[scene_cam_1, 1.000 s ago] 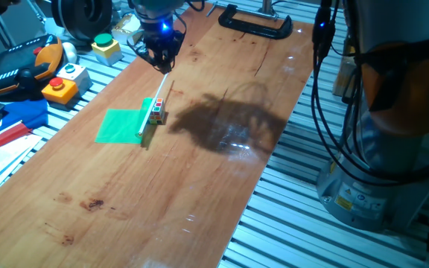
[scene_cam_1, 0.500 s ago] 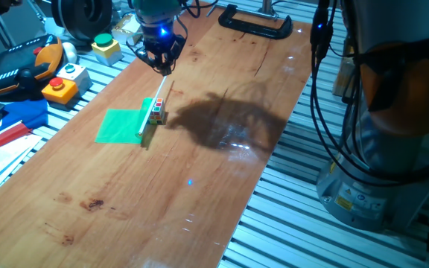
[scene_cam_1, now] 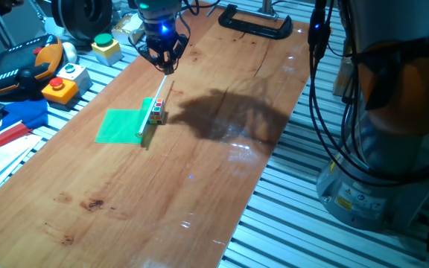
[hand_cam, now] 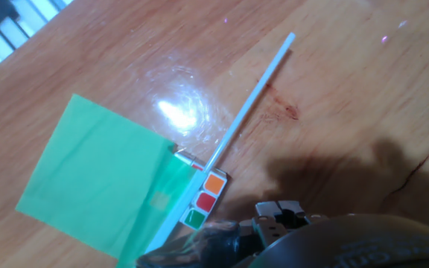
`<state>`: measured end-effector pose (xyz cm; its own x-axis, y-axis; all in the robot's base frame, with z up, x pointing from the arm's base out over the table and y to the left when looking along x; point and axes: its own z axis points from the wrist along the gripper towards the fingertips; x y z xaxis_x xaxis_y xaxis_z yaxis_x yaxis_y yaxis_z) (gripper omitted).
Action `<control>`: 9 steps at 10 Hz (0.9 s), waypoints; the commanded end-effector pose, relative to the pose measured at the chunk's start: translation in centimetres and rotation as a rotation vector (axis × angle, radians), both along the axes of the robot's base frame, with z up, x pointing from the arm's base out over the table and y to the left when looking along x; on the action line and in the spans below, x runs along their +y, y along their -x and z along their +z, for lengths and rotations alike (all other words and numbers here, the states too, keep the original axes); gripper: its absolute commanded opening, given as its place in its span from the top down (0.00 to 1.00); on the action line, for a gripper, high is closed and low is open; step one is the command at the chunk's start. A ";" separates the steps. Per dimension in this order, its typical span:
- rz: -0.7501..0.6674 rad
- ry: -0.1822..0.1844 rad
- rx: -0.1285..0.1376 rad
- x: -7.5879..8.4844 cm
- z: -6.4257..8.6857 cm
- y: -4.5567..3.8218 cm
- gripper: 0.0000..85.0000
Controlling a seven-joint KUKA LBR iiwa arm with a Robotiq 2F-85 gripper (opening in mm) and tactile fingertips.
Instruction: Wave the flag
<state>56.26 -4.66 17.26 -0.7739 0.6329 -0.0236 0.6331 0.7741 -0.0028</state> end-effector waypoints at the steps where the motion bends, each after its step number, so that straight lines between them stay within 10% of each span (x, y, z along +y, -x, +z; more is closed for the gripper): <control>1: 0.000 -0.002 0.002 0.0 0.0 0.01 0.99; 9: 0.054 0.013 0.016 -0.1 -0.2 -0.03 0.99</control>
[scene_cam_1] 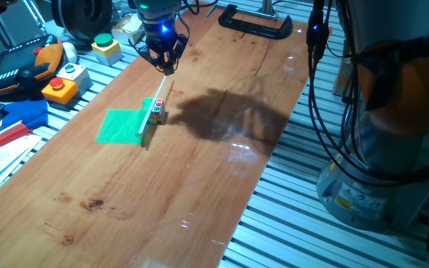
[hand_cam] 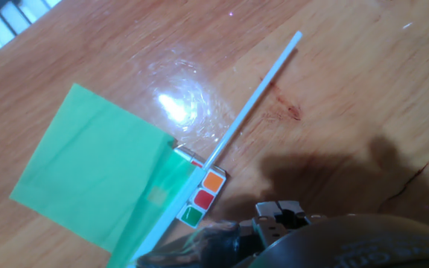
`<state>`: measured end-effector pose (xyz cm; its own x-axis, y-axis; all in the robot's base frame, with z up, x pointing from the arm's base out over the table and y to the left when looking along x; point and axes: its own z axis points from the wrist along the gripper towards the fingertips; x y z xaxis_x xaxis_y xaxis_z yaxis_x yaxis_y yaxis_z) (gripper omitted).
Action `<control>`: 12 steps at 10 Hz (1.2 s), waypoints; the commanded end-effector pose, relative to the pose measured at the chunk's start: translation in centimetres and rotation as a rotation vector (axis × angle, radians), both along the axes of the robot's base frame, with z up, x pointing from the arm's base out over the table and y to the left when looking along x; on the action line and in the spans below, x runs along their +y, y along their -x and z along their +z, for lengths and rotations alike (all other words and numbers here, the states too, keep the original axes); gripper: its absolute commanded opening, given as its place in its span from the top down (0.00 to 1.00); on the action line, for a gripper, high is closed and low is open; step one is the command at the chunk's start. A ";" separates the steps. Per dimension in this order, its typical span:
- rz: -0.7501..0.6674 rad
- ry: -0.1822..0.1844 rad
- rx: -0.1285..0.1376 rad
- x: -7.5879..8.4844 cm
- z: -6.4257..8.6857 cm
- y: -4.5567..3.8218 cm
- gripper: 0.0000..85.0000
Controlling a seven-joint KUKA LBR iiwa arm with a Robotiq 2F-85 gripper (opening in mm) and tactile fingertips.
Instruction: Wave the flag
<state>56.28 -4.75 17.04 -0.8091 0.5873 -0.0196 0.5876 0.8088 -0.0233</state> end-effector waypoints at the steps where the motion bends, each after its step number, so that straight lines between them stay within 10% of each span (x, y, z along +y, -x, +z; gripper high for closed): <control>1: 0.015 0.002 -0.002 0.0 0.0 0.00 0.99; 8: 0.071 -0.037 -0.030 0.0 0.0 0.00 0.99; 12: 0.090 -0.052 -0.028 -5.4 0.2 -3.47 0.99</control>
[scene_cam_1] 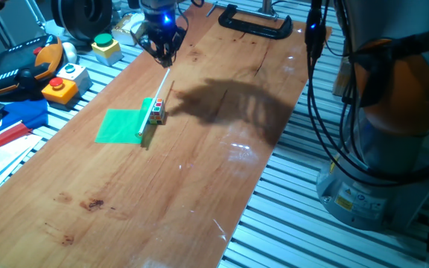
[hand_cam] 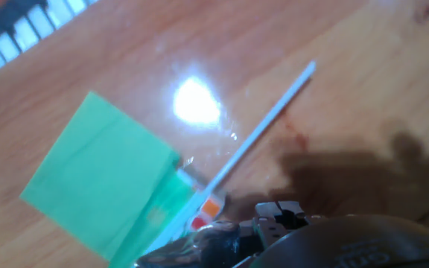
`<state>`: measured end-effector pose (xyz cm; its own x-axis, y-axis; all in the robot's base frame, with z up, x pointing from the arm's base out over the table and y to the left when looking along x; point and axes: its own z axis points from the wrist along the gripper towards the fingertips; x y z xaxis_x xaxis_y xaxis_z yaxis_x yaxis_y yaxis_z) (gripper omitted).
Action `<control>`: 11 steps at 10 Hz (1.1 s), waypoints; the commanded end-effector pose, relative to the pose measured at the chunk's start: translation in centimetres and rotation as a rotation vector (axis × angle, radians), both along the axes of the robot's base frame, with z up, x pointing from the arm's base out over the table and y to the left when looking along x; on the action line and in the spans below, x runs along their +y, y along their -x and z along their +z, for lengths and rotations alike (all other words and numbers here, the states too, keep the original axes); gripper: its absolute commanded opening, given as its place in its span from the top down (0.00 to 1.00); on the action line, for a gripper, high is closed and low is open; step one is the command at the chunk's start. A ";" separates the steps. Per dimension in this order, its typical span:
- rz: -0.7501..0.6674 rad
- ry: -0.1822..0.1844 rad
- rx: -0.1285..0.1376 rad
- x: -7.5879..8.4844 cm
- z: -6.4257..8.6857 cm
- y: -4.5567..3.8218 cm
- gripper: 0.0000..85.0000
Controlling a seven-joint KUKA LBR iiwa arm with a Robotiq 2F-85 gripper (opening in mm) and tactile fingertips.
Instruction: Wave the flag
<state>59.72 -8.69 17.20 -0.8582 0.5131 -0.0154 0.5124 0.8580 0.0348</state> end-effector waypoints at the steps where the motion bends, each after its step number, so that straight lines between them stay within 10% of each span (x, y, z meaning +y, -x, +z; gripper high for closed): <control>1: -0.010 0.015 -0.006 -2.0 -0.2 -0.55 0.99; 11: -0.250 0.023 0.002 -3.8 -3.4 -3.26 0.99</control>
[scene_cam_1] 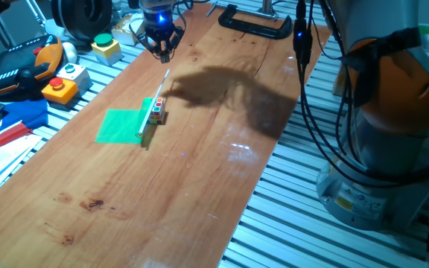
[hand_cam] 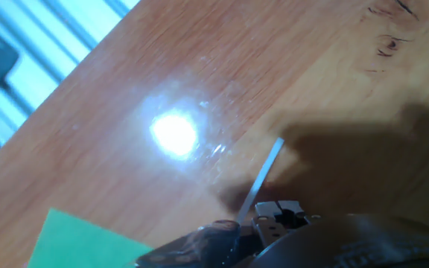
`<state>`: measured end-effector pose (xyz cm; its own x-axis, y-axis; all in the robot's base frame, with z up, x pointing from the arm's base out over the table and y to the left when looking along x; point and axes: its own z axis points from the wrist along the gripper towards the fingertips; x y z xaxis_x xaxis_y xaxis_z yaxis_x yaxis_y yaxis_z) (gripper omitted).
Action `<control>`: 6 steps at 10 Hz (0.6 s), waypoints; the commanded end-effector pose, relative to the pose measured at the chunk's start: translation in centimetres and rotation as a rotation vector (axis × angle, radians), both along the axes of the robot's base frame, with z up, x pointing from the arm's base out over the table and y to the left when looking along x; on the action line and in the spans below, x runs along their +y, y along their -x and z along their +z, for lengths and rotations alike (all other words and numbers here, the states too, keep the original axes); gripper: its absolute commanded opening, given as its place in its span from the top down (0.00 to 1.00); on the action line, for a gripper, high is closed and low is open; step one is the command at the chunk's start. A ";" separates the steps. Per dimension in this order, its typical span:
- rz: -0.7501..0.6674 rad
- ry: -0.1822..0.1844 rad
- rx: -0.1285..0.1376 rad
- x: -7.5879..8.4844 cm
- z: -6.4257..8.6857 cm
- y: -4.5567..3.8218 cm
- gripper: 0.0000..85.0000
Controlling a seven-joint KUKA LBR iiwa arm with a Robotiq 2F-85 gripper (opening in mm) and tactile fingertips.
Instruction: Wave the flag
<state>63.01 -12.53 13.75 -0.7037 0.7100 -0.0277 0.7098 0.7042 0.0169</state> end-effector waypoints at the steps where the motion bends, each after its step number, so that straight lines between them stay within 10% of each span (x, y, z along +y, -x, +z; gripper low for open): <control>1: -0.032 -0.004 0.000 0.0 -0.3 -0.17 0.99; 6: -0.076 -0.034 -0.014 -0.3 -1.6 -0.53 0.97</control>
<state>63.55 -12.86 12.13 -0.6477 0.7618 -0.0128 0.7605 0.6474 0.0503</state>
